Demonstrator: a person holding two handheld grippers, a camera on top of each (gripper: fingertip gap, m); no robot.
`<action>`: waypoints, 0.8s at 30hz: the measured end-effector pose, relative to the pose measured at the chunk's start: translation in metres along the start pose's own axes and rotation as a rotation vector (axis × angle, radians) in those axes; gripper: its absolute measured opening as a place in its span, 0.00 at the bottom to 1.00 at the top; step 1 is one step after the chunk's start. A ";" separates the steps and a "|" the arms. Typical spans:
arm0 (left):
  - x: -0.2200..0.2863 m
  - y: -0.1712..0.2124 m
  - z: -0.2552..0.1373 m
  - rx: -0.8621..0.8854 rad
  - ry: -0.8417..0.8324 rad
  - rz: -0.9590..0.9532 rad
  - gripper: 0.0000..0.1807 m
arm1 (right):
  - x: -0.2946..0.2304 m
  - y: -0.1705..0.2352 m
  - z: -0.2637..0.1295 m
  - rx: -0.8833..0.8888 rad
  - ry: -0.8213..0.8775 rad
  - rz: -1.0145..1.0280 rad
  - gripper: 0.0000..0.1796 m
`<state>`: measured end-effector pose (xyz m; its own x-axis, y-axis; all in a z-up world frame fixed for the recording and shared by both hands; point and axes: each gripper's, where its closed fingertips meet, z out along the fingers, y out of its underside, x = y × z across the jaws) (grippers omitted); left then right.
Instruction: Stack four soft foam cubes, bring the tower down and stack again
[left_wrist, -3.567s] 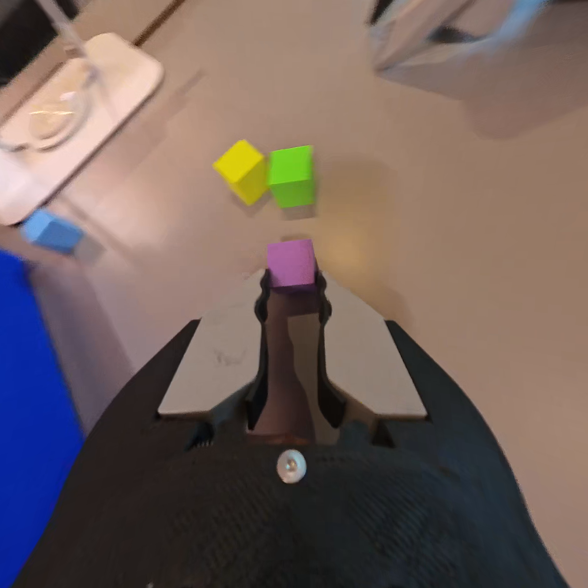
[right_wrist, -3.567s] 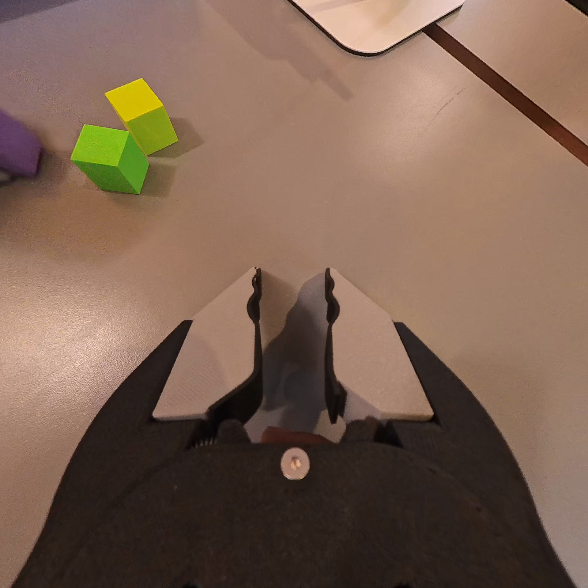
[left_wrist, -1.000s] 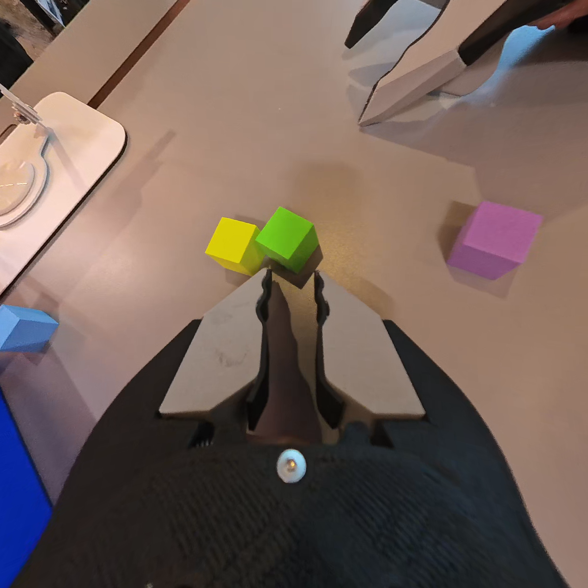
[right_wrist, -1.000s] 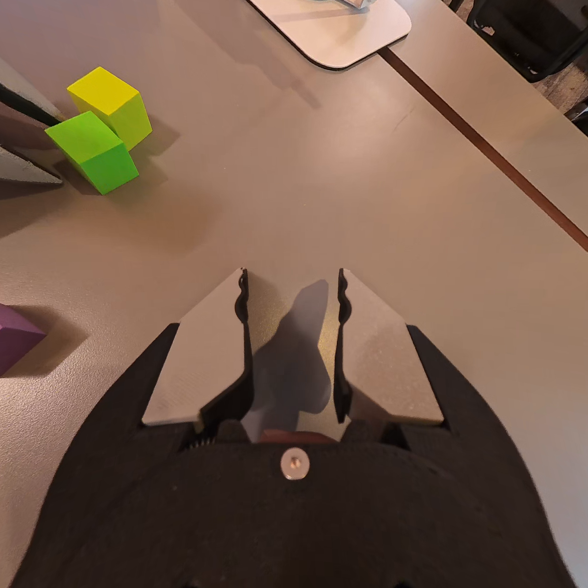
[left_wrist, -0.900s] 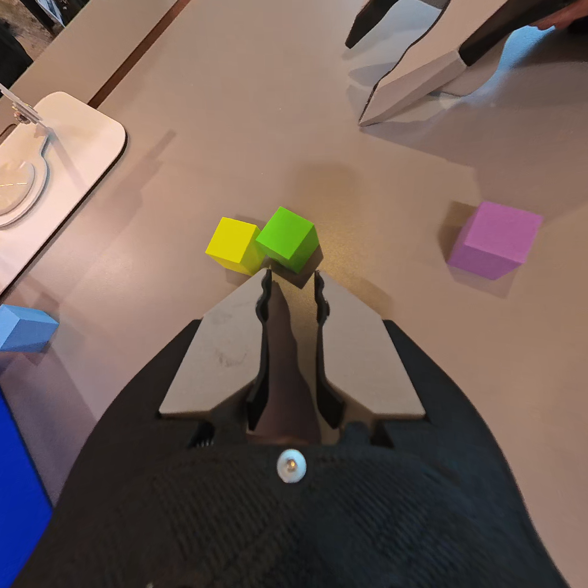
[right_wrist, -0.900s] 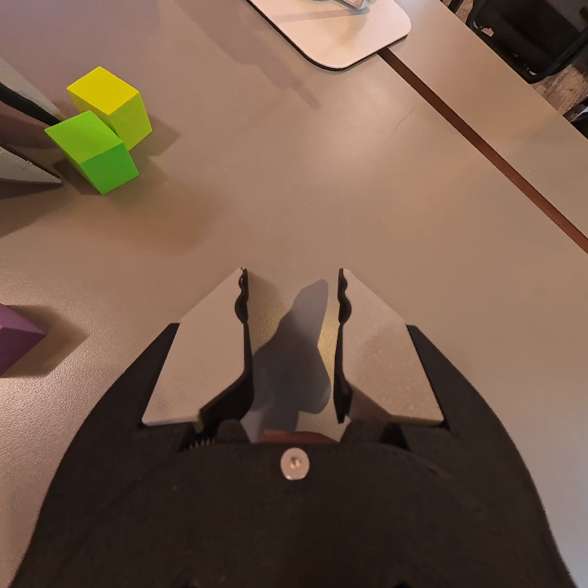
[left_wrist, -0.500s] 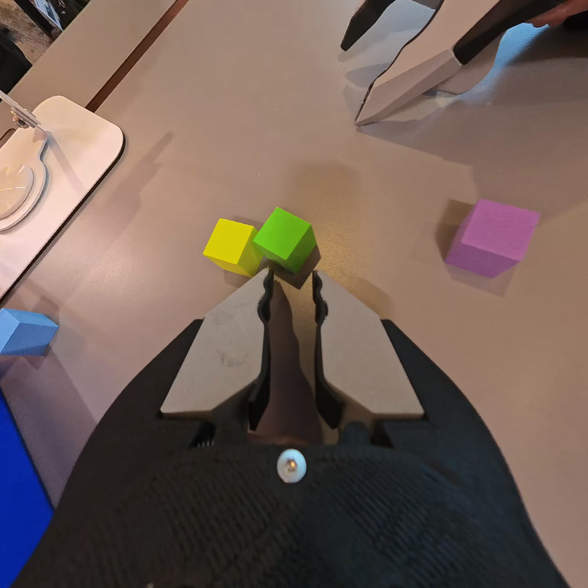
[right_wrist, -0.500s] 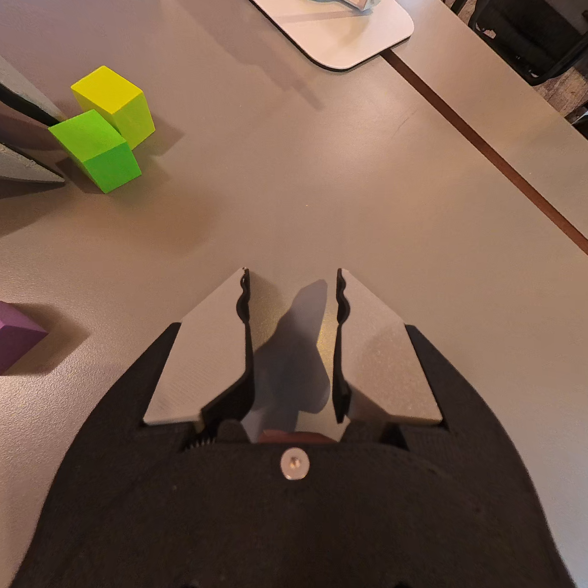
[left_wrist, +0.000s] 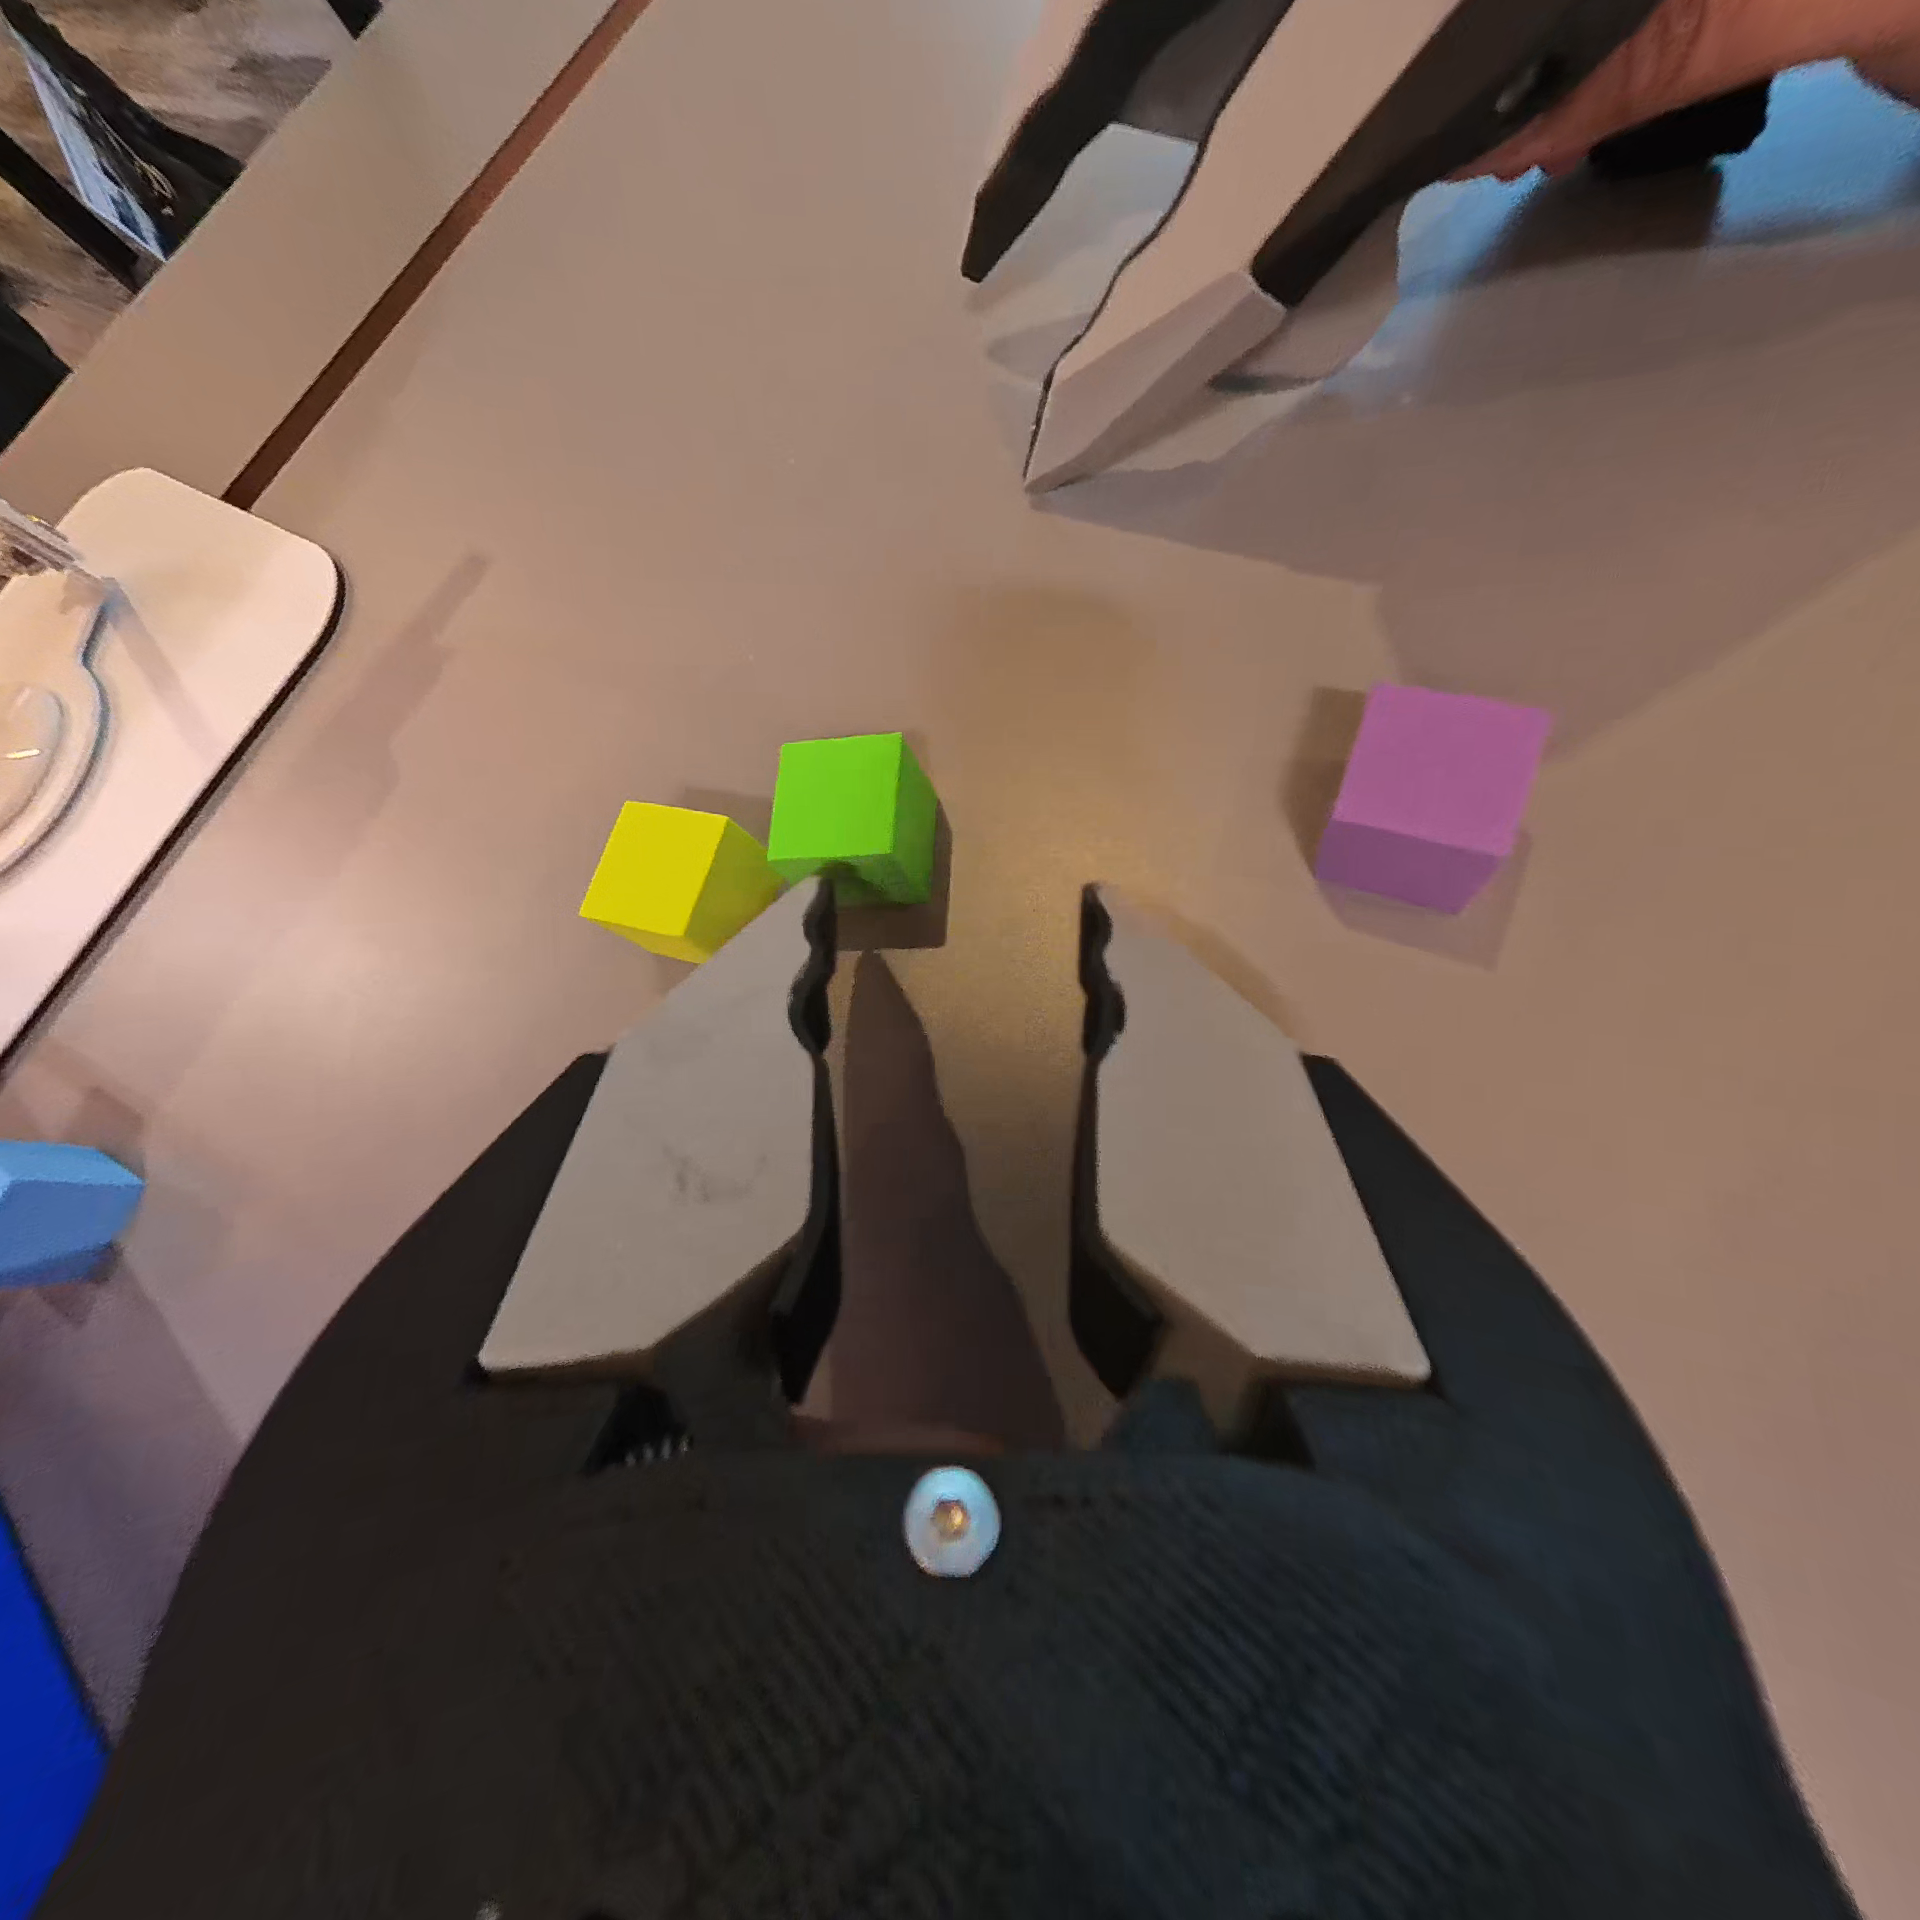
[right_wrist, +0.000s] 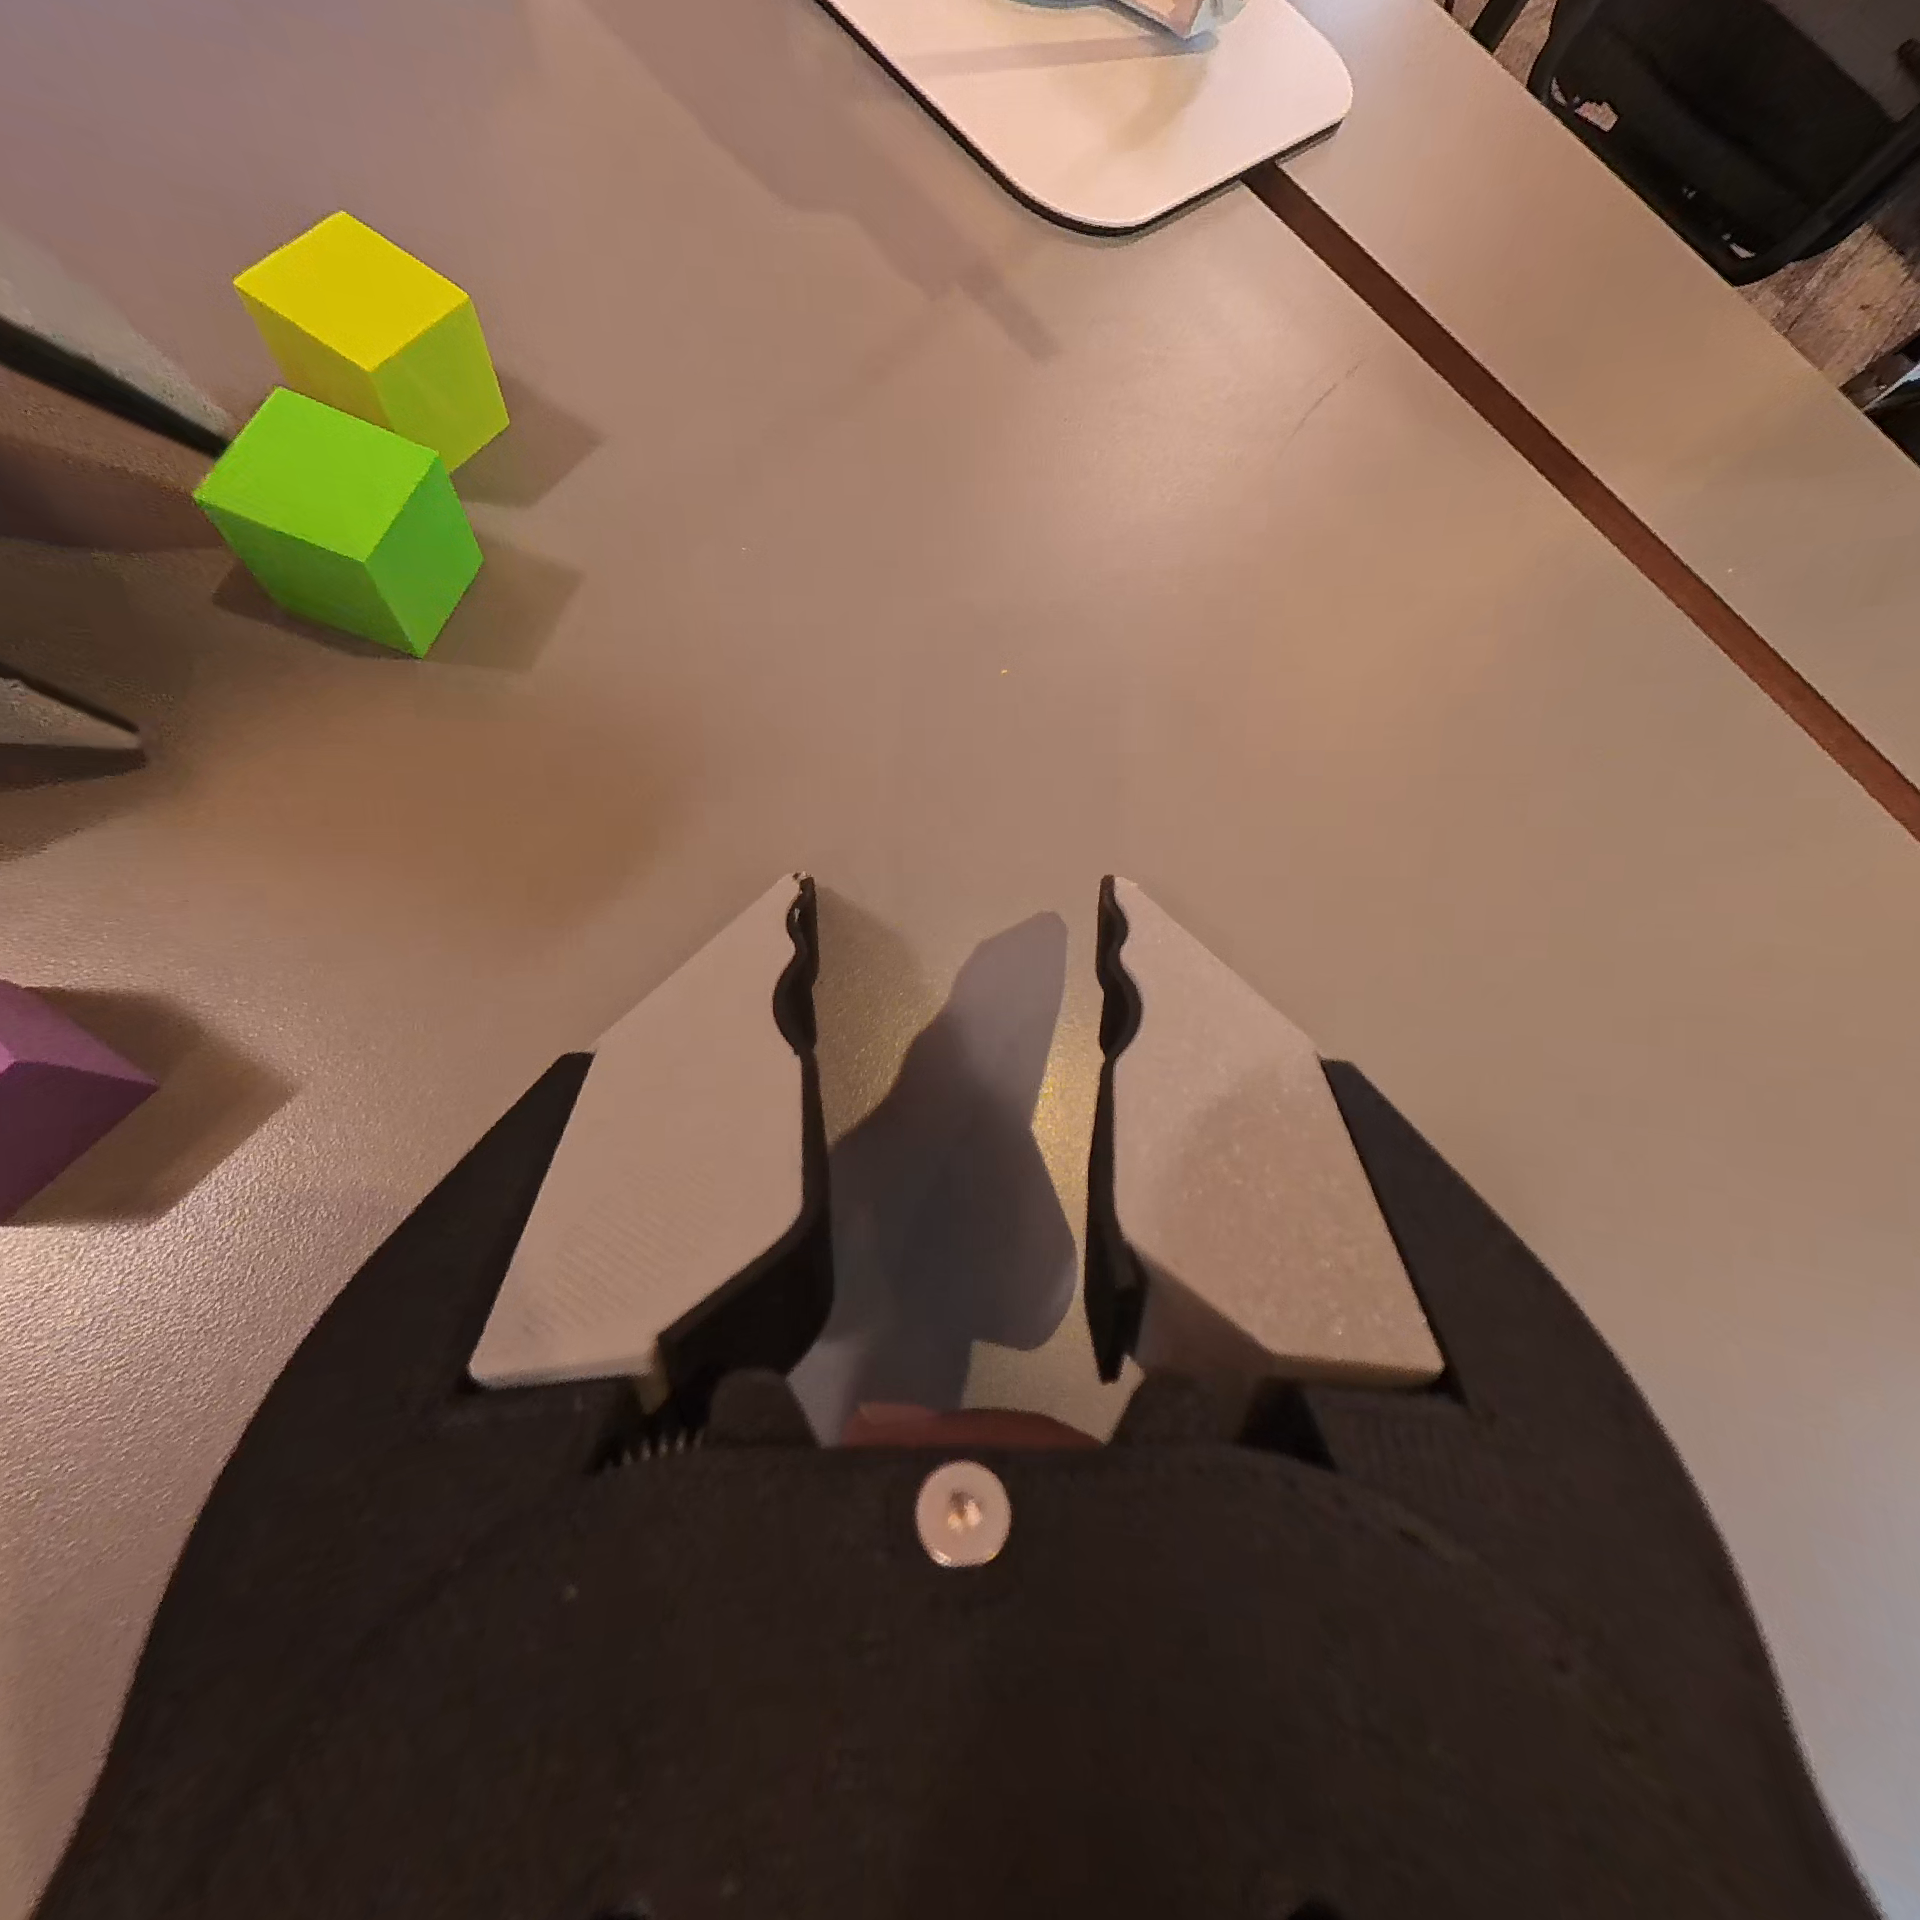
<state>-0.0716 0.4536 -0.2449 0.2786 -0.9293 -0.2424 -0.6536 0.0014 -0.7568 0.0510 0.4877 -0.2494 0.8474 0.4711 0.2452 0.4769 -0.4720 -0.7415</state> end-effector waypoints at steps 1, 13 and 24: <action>-0.001 -0.002 -0.001 0.012 0.007 -0.021 0.28 | 0.000 0.000 0.000 0.000 0.000 -0.001 0.29; -0.015 -0.005 0.017 -0.018 0.074 -0.163 0.31 | -0.001 -0.001 0.000 0.001 0.001 -0.008 0.28; -0.016 -0.006 0.026 -0.049 0.037 -0.071 0.15 | -0.001 -0.001 0.000 0.003 0.004 -0.017 0.28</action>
<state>-0.0541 0.4782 -0.2523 0.2999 -0.9394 -0.1660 -0.6671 -0.0821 -0.7405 0.0493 0.4879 -0.2490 0.8401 0.4761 0.2600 0.4903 -0.4614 -0.7394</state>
